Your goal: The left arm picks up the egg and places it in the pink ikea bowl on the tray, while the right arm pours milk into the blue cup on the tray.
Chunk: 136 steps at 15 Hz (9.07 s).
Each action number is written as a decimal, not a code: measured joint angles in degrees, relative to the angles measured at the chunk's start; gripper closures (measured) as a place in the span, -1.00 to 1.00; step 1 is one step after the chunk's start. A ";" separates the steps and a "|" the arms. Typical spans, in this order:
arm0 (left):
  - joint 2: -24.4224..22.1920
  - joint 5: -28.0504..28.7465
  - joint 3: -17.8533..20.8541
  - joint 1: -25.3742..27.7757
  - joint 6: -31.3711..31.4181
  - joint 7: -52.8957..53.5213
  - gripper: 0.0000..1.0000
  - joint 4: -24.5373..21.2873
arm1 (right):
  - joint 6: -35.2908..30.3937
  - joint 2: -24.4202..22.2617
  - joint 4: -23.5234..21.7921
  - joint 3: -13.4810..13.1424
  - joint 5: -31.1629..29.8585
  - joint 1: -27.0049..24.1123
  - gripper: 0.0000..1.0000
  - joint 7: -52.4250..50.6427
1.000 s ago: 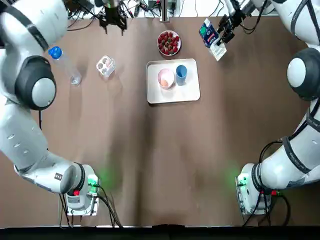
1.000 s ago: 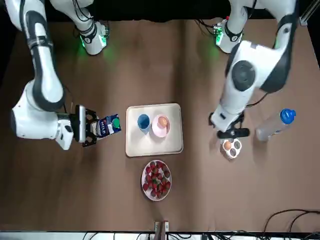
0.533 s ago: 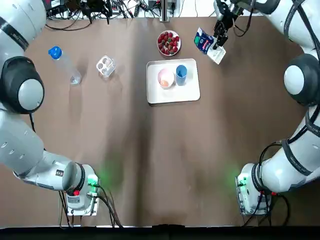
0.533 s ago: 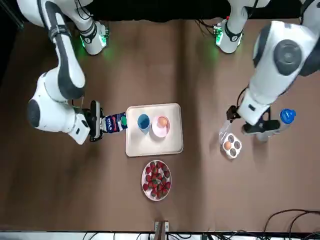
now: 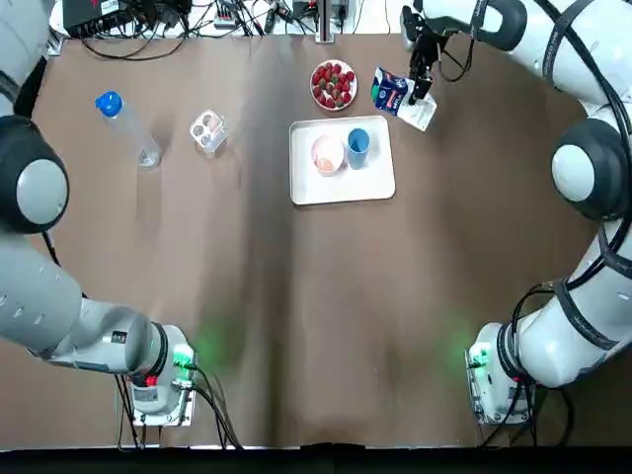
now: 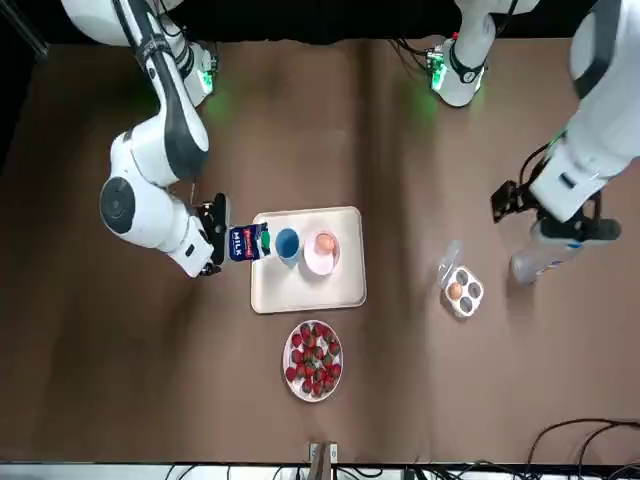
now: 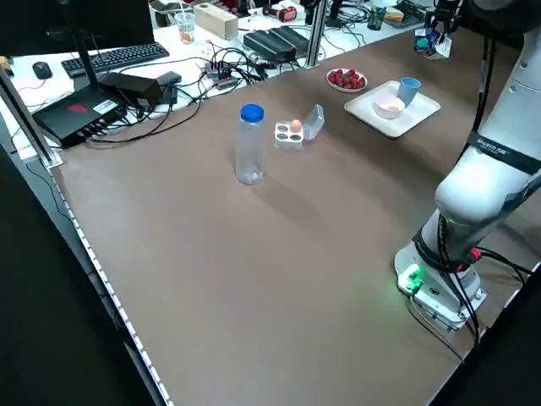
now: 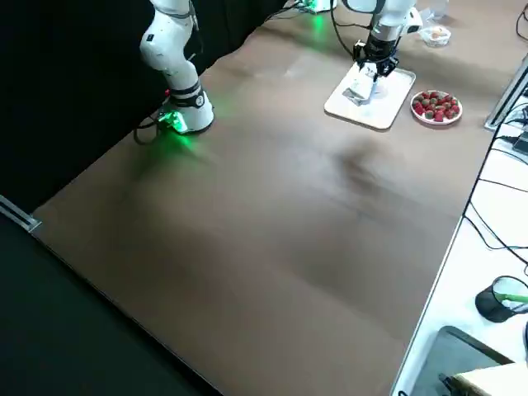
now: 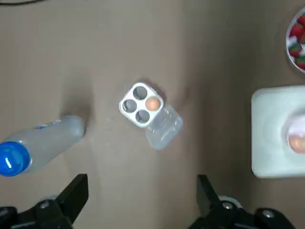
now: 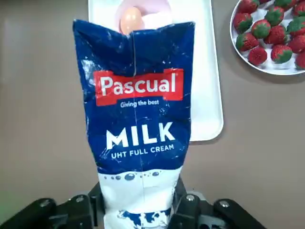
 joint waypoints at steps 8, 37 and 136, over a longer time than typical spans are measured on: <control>-2.33 -1.67 2.19 1.44 -3.18 6.43 -1.00 -0.37 | 1.61 0.00 -0.10 0.00 -7.13 3.30 -0.05 6.89; -2.27 -1.67 2.00 1.41 -5.64 7.66 -1.00 -0.71 | -0.25 -0.10 1.70 0.02 -25.45 11.41 0.03 18.80; -3.99 -1.67 1.46 2.13 -5.35 8.75 -1.00 -1.99 | -23.38 28.17 -0.38 -0.60 51.54 -47.53 -1.00 -59.68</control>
